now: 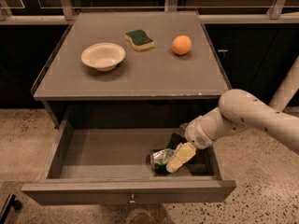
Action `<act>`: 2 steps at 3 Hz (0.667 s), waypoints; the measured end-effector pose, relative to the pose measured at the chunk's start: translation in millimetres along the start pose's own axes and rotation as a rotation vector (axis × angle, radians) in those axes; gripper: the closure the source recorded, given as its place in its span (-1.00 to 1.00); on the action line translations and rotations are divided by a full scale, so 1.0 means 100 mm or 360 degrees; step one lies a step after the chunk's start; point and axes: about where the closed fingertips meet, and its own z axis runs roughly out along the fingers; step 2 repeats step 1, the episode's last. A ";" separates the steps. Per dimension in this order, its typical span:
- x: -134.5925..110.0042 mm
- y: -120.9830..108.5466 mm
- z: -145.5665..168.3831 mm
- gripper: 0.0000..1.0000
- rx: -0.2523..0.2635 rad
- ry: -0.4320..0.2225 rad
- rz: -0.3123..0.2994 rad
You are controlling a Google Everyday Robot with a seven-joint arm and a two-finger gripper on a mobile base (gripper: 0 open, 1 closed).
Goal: Place green can into top drawer
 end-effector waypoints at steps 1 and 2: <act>0.00 0.00 0.00 -1.00 0.0000 0.0000 0.0000; 0.00 0.00 0.00 -1.00 0.0000 0.0000 0.0000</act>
Offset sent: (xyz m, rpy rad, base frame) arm 0.0000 0.0000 0.0000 0.0000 0.0000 0.0000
